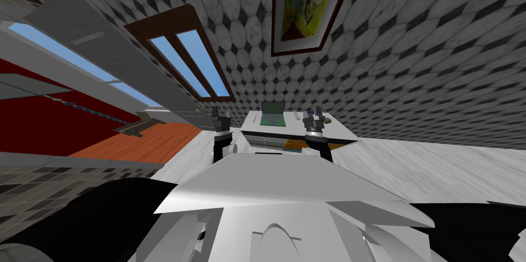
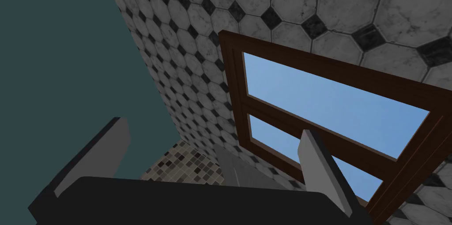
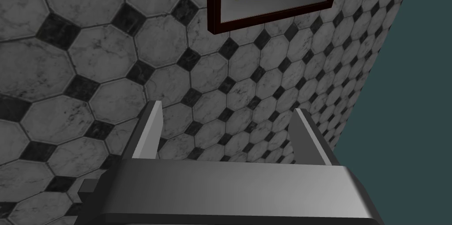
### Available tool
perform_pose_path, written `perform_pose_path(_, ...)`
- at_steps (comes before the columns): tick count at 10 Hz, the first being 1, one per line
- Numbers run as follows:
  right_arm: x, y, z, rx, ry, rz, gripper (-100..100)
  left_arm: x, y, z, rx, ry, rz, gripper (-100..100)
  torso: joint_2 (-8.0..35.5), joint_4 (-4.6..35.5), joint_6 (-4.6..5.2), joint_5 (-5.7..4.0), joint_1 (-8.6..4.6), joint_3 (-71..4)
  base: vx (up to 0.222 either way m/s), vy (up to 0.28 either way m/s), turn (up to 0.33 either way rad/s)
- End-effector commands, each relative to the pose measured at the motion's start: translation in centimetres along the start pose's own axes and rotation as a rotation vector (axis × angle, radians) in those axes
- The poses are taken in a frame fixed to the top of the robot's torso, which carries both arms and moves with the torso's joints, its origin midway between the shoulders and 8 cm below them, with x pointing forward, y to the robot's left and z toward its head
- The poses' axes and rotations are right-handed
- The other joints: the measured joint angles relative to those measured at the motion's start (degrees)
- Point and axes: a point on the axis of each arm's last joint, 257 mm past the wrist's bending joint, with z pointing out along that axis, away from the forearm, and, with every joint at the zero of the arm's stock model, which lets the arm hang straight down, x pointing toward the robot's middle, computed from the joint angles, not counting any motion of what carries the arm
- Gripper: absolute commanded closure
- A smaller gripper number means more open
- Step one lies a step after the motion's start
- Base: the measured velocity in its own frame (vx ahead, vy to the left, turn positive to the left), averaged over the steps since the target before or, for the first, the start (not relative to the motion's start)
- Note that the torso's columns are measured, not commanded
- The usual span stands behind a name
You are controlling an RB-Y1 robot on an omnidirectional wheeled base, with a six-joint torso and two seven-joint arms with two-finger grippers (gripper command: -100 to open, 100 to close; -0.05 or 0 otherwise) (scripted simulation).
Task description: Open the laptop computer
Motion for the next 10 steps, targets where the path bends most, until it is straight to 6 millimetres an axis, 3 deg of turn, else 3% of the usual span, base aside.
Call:
perform_pose_path(1,0.00,0.00,0.00,0.000,0.000,0.000,0,0.00,0.00,0.00,0.000,0.000,0.000,0,2.32,2.35,0.00,0.00,0.00,-4.67,0.000,0.000,0.000)
perform_pose_path(9,0.00,0.02,0.00,0.000,0.000,0.000,0,0.00,-0.02,0.01,0.000,0.000,0.000,0,35.39,35.37,0.00,0.00,0.00,-70.73,0.000,0.000,0.000)
perform_pose_path(10,-0.13,-0.58,-0.21,0.018,0.027,-0.042,-100,0.00,-0.02,0.01,0.000,0.000,0.000,0,39.62,39.60,0.00,0.00,0.00,-79.19,0.009,0.038,0.023)
